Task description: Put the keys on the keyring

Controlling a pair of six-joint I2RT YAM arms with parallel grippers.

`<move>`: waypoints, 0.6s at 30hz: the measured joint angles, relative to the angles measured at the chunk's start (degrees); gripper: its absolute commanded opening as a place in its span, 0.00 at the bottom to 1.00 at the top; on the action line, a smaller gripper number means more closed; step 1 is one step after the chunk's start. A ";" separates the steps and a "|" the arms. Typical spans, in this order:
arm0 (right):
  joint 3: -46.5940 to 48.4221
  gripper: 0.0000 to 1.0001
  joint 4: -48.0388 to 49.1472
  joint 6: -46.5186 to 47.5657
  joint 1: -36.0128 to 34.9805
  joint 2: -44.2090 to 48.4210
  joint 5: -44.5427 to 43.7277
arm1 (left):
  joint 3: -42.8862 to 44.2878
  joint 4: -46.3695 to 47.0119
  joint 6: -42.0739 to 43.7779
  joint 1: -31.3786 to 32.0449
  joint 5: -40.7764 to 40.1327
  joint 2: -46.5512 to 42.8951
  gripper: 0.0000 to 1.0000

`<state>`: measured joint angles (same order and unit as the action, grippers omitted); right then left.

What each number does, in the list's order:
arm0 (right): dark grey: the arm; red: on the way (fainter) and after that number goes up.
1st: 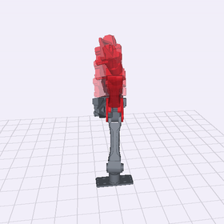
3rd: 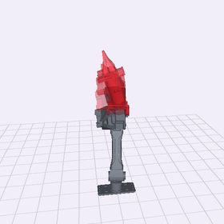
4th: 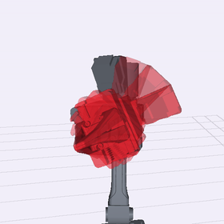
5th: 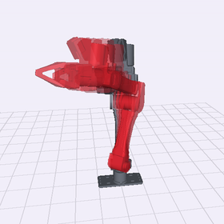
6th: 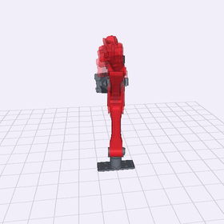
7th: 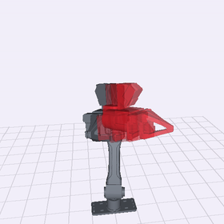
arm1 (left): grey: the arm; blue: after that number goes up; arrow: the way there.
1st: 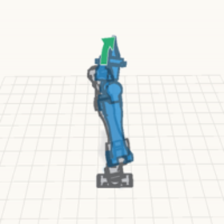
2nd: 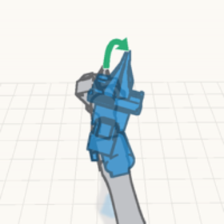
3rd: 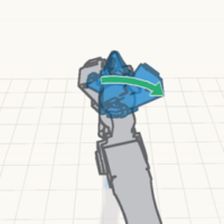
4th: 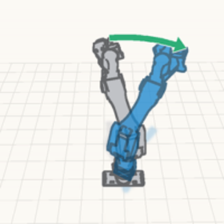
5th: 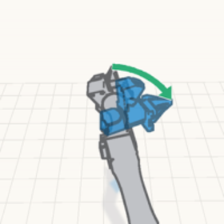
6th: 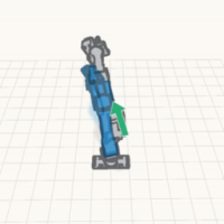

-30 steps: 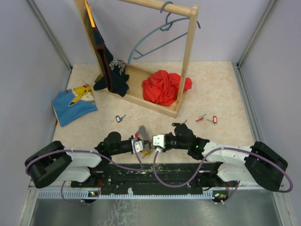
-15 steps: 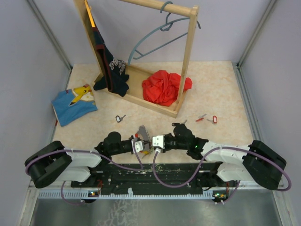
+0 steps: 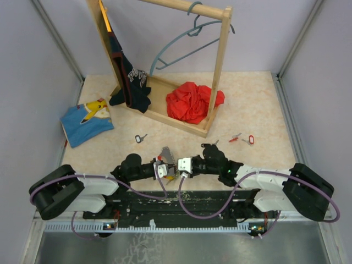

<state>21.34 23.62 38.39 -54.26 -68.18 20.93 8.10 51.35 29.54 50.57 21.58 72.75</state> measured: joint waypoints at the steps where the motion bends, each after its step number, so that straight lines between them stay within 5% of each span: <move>1: -0.02 0.00 0.02 0.00 0.00 -0.02 0.00 | 0.00 0.00 0.00 0.00 0.00 0.00 0.00; 18: 0.00 0.00 2.51 -0.96 -1.27 -2.51 0.22 | 0.00 -0.28 -0.44 -0.20 1.01 0.00 0.00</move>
<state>21.34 26.13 37.43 -55.53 -70.70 21.15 8.10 51.07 29.10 50.37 22.59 72.75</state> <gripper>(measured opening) 0.005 0.007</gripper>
